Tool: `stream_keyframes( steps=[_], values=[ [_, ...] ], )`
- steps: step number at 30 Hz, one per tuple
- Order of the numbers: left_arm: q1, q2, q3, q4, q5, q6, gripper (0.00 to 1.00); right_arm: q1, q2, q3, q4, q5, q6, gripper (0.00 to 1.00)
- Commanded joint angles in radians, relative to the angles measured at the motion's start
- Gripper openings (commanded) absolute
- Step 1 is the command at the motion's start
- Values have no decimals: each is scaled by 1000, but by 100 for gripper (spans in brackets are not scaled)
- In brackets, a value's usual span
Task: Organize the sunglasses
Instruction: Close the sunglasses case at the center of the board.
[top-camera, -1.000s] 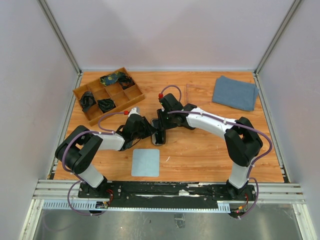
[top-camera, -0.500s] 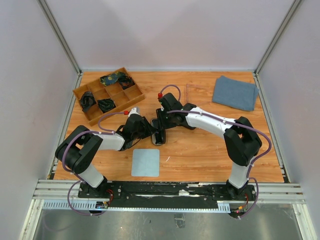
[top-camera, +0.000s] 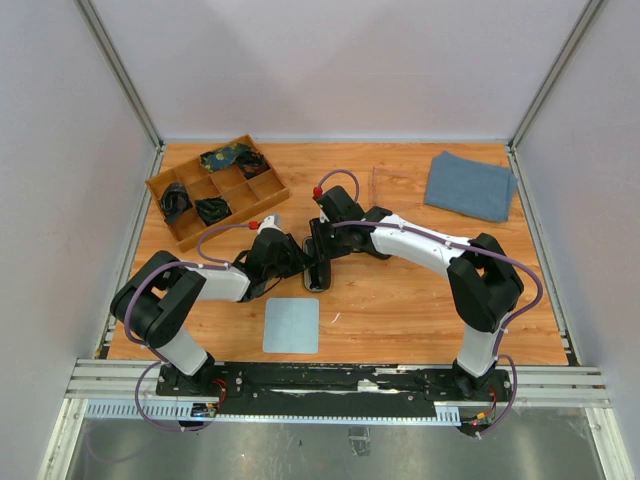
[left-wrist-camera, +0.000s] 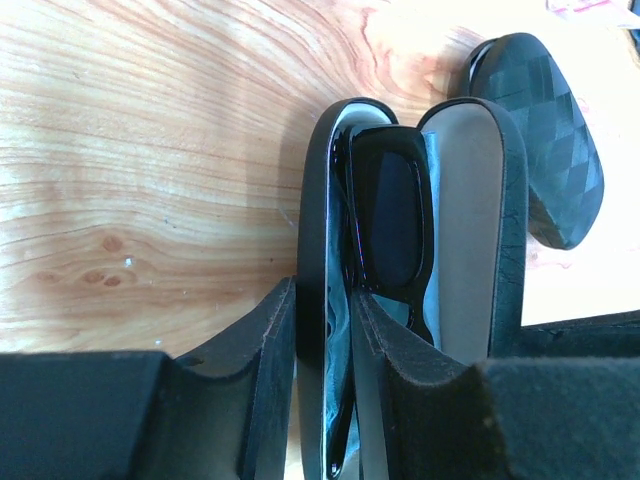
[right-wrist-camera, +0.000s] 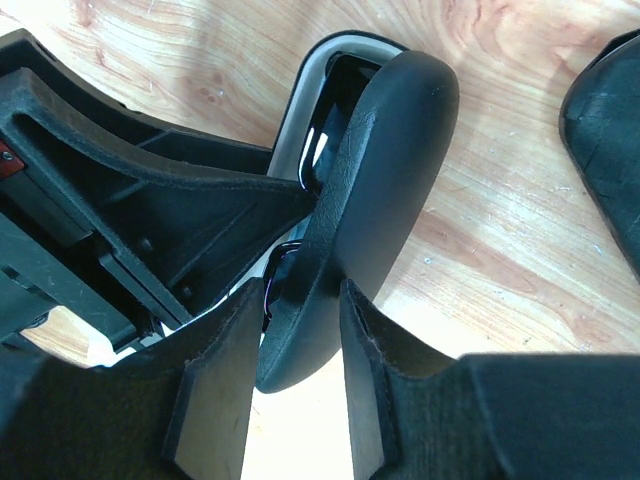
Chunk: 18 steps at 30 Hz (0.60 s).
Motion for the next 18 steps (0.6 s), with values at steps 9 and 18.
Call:
stream_keyframes(
  steps=[9,18],
  values=[
    [-28,-8,41,107,65,1,32,34,19,28,59,-58,-1,37],
    [-26,-22,18,108,53,-1,32,-9,-47,-32,70,-26,12,42]
  ],
)
